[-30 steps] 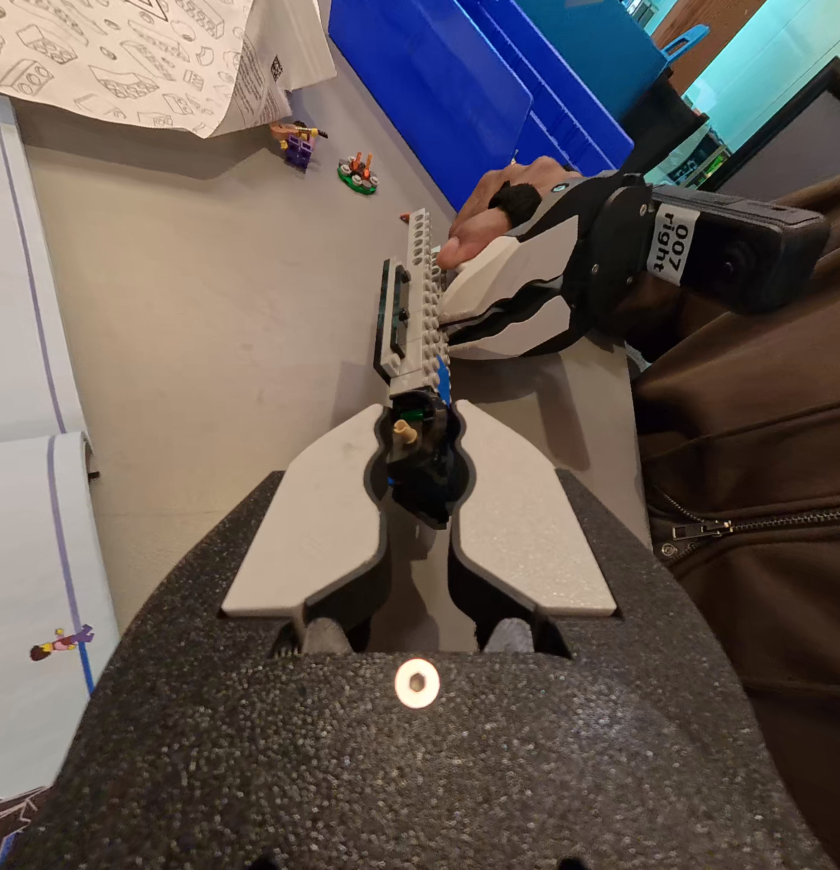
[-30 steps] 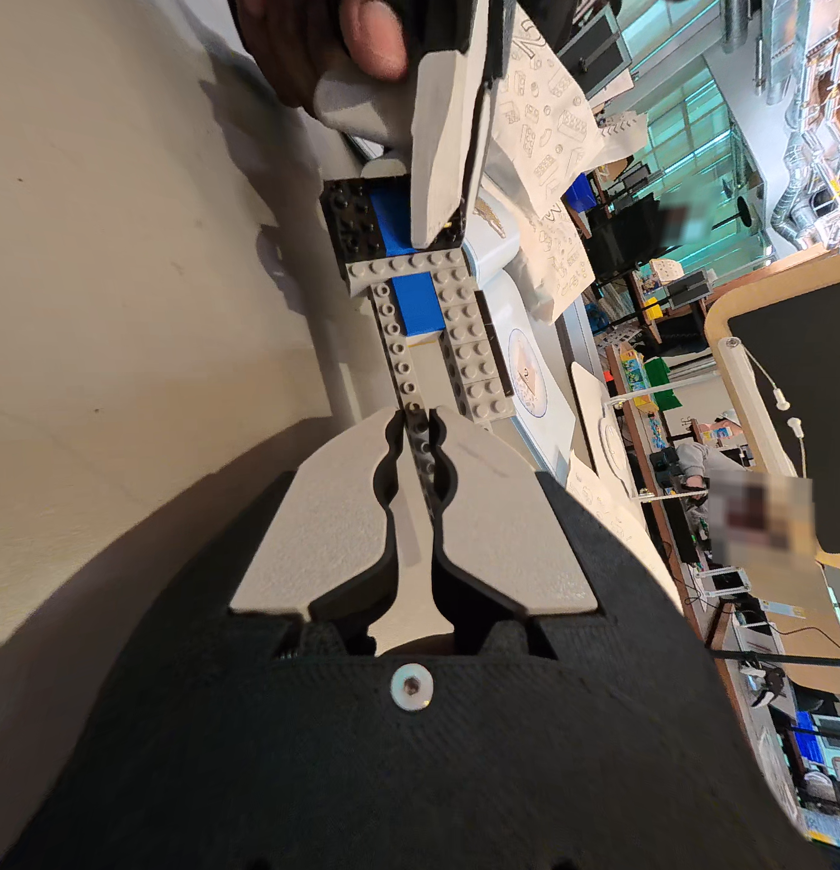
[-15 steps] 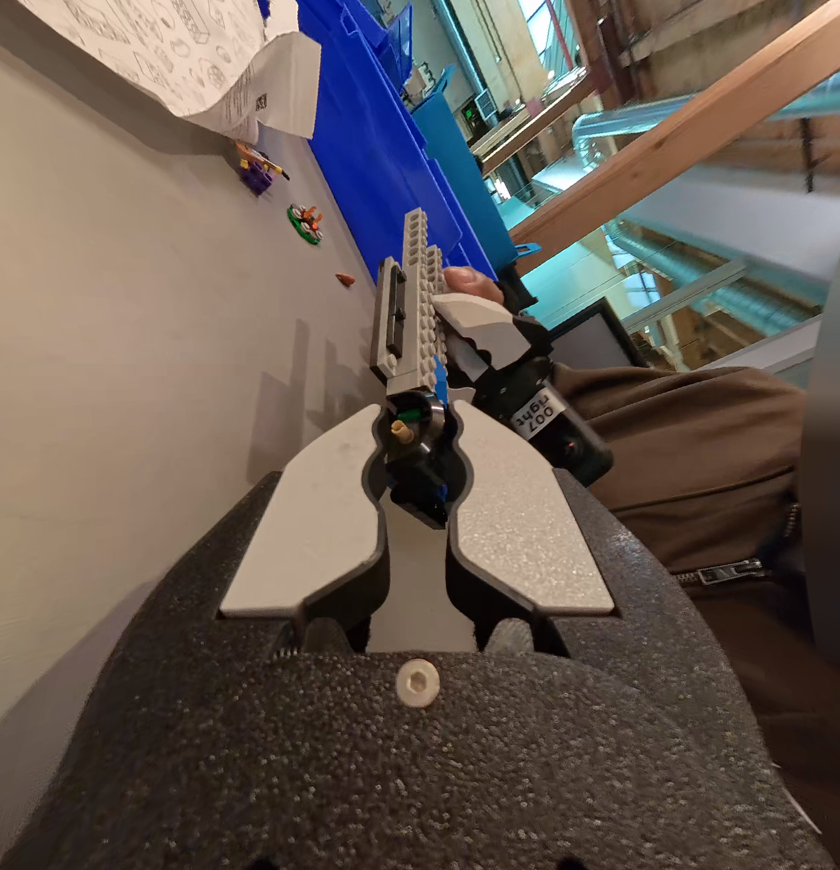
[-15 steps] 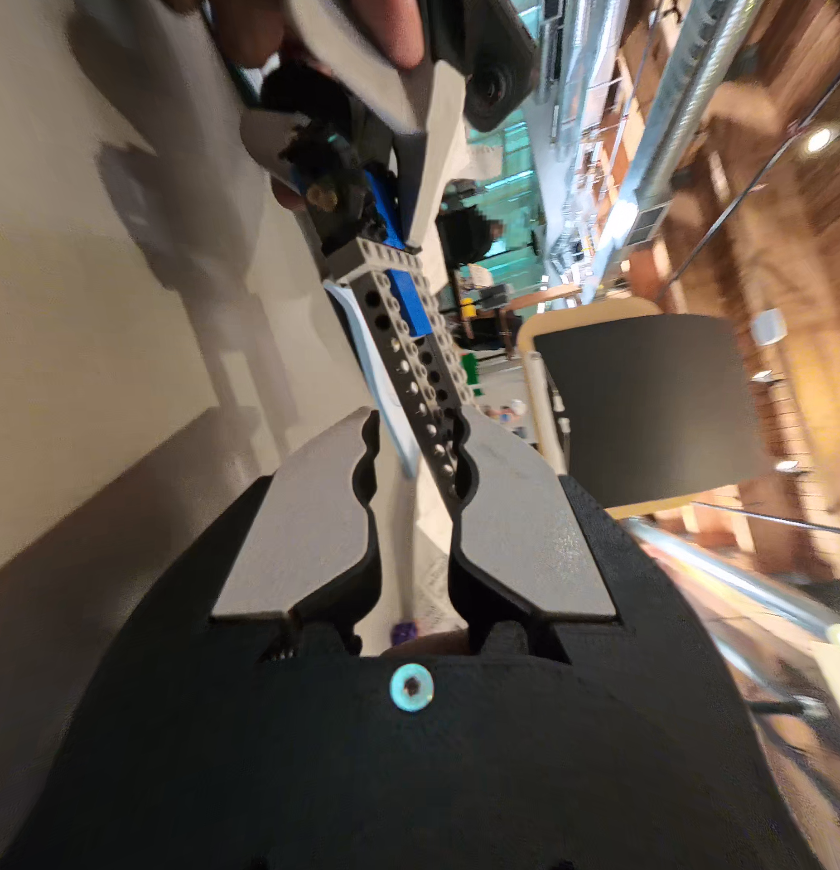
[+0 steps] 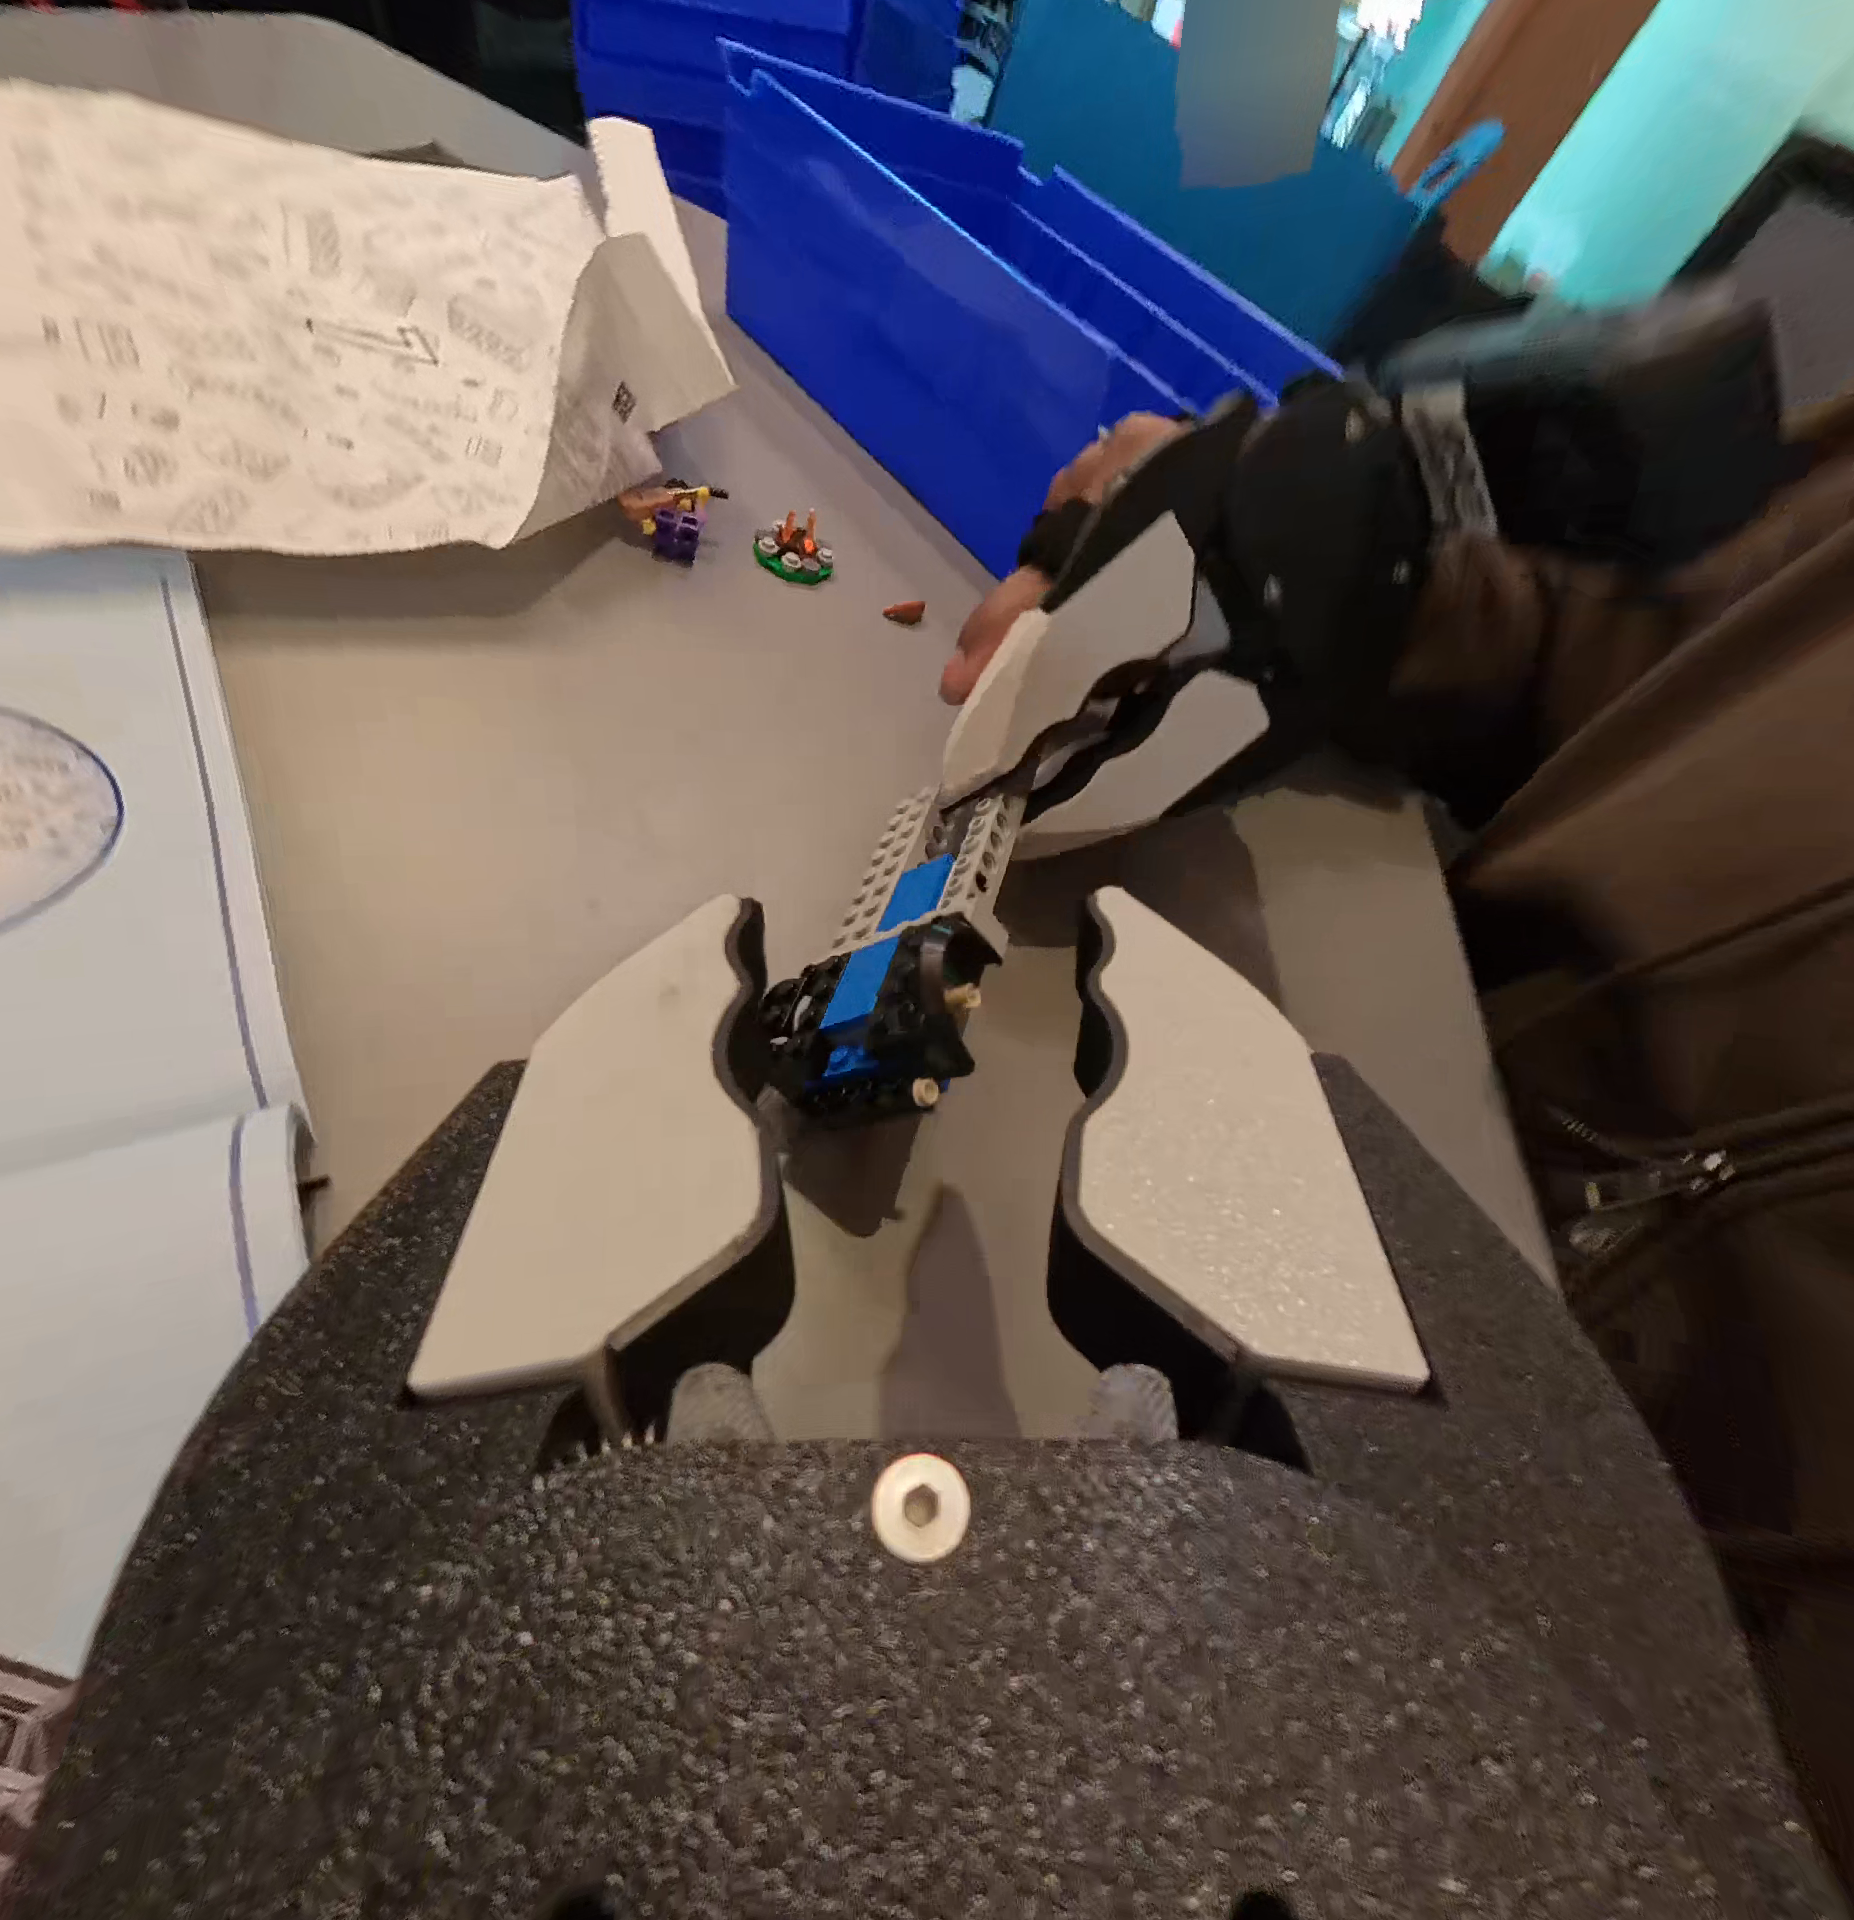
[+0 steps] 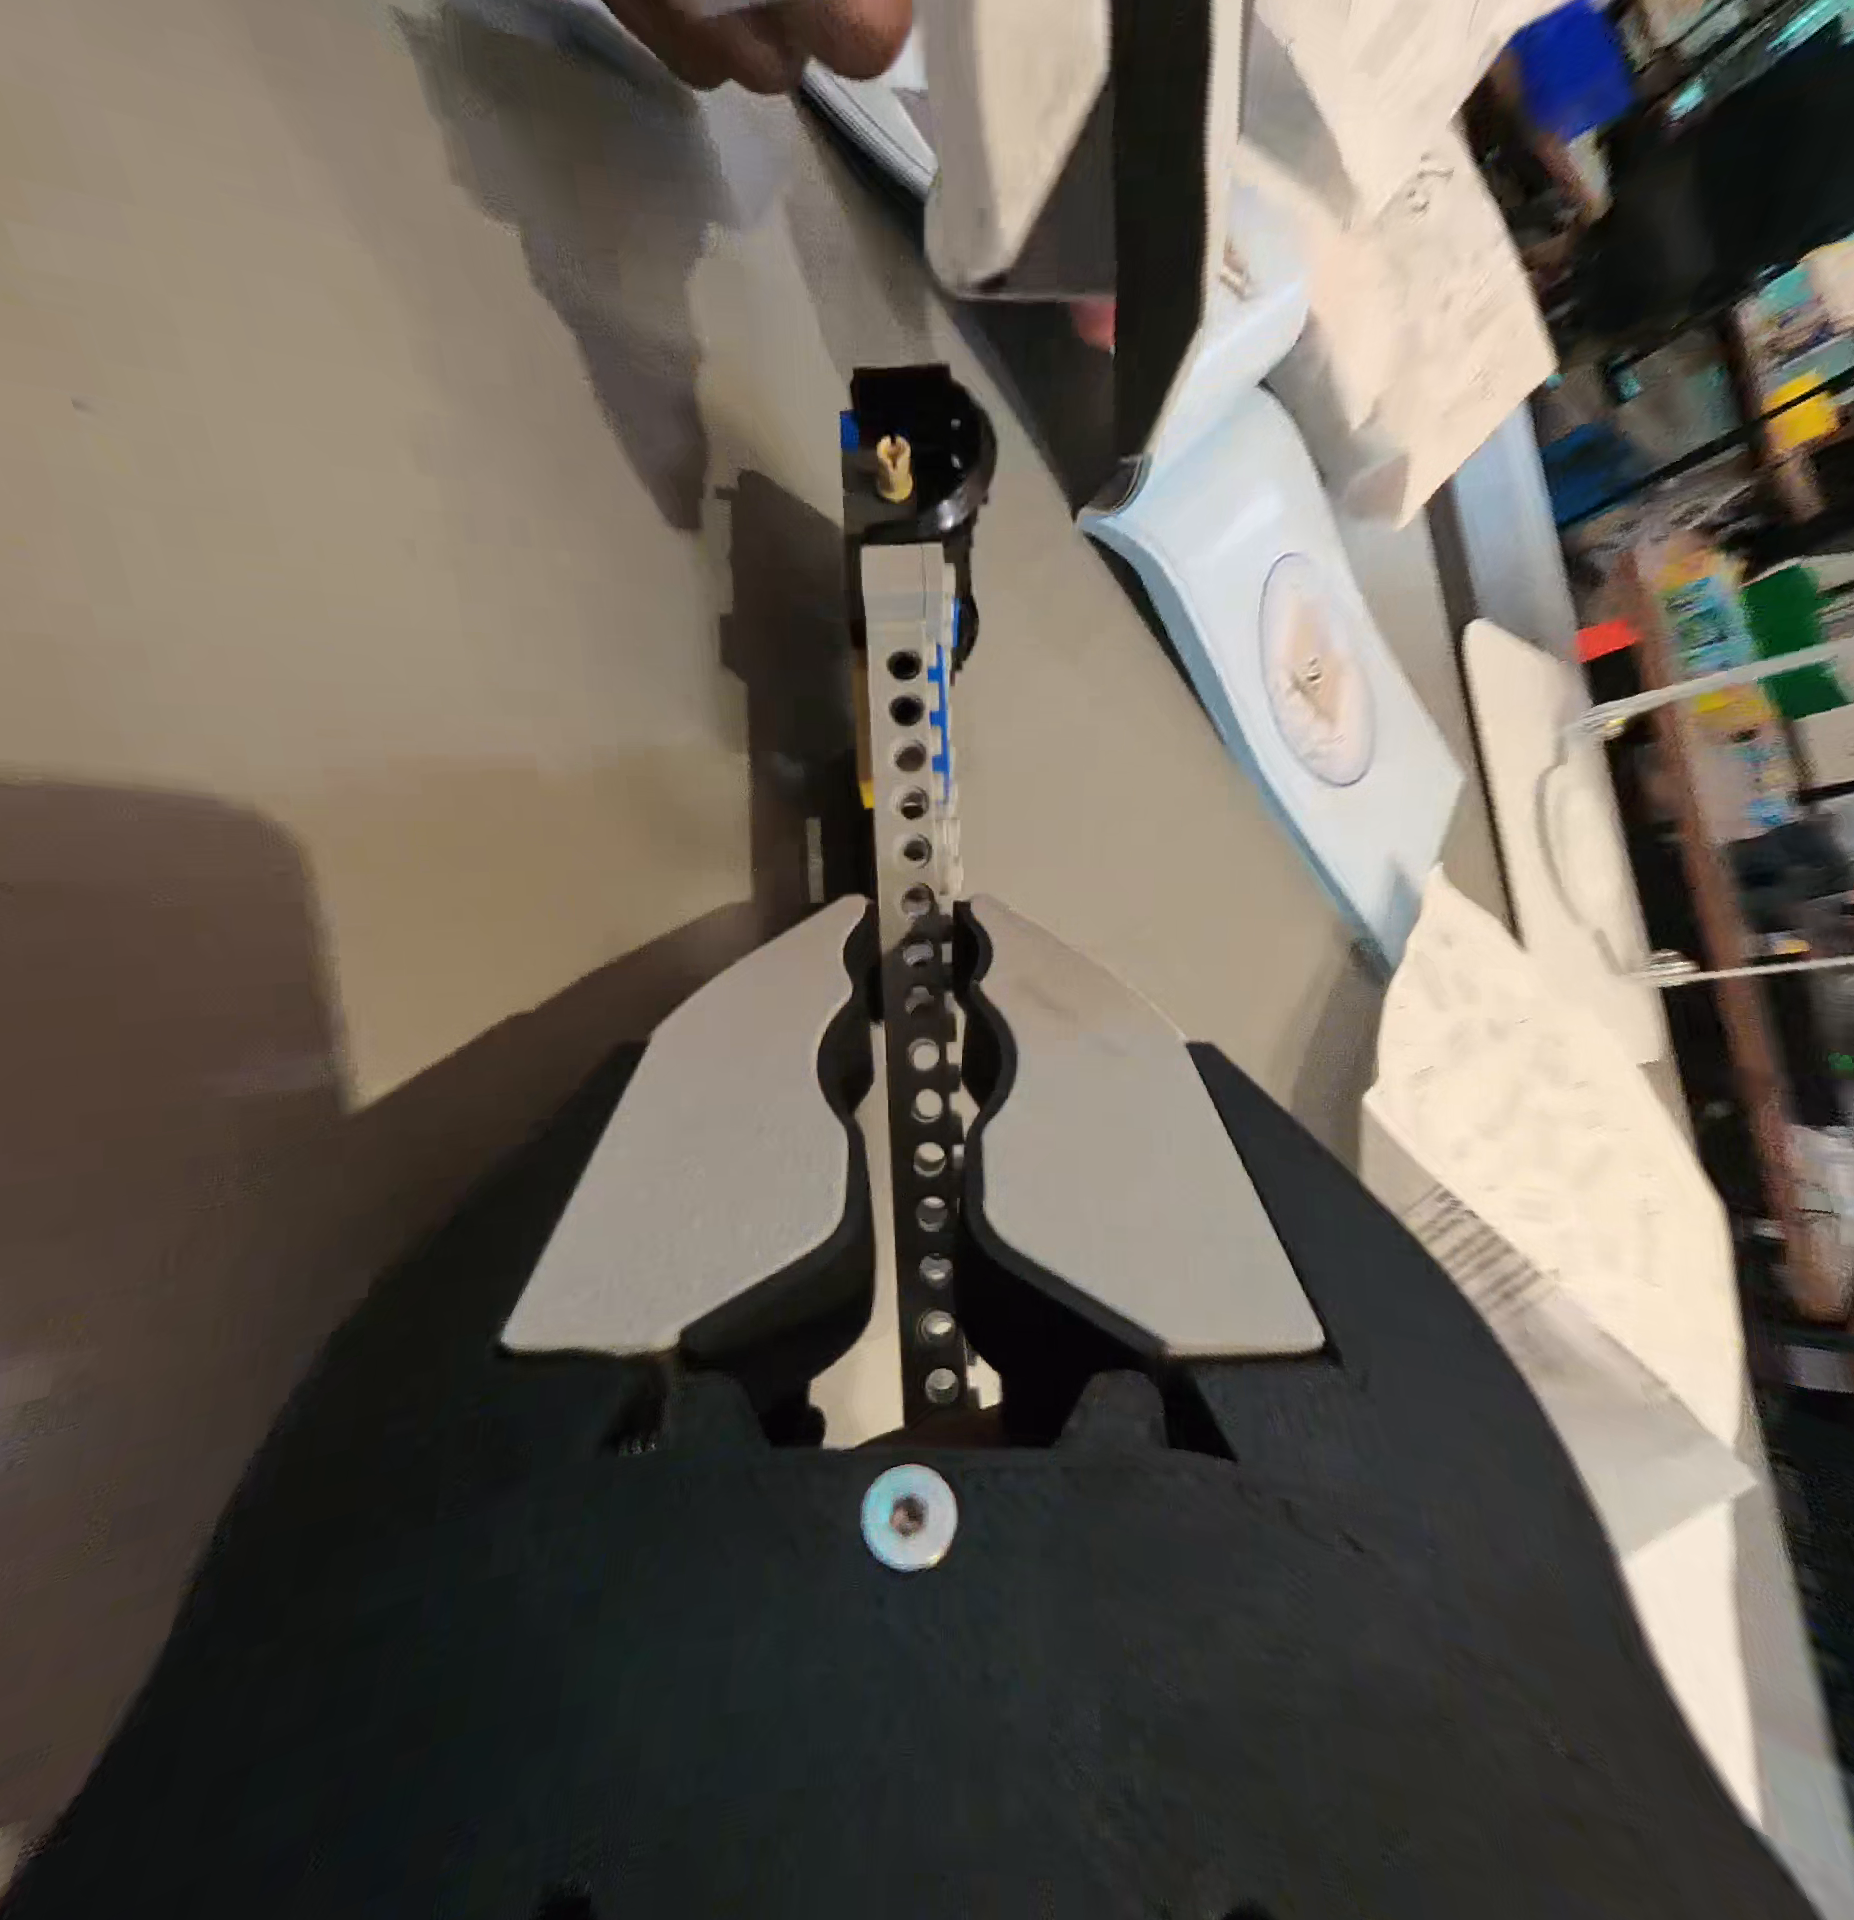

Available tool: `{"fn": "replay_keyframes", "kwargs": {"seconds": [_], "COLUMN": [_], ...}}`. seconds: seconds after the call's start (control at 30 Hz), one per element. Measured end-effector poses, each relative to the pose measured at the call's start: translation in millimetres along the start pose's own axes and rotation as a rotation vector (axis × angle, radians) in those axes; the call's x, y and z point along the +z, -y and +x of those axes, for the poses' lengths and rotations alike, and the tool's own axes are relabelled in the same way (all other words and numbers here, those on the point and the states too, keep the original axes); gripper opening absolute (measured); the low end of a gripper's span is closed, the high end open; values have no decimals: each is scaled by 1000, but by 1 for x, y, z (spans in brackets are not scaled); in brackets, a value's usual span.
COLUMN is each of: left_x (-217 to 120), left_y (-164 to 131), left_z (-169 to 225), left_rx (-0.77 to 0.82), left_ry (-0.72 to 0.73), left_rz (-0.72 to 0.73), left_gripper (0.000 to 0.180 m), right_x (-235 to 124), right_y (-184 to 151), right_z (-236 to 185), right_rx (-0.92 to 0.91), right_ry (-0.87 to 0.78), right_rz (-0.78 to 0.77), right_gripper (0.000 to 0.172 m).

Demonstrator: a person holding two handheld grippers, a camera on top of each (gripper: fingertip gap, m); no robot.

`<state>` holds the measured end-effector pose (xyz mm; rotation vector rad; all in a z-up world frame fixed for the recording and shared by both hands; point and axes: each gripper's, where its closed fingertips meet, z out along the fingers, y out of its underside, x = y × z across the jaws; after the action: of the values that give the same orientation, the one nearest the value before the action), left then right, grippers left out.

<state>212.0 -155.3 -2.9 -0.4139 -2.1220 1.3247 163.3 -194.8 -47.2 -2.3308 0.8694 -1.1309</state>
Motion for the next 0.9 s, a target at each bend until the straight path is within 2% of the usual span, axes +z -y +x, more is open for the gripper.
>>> {"fn": "replay_keyframes", "kwargs": {"seconds": [0.17,0.33,0.5,0.9], "left_x": [11,24,30,29], "left_y": [-20,-33,-38,-43], "left_z": [12,20,20,11], "left_rx": [271,470,504,400], "left_ry": [9,26,40,58], "left_rz": [-132,-204,-217,-274], "left_gripper": [56,48,27,25], "right_x": [-8,-14,-15,-10], "right_y": [0,5,12,10], "right_z": [-6,-18,-20,-14], "right_rx": [150,197,212,201], "right_ry": [147,268,285,196], "right_rz": [3,20,38,2], "right_gripper": [12,12,12,12]}}
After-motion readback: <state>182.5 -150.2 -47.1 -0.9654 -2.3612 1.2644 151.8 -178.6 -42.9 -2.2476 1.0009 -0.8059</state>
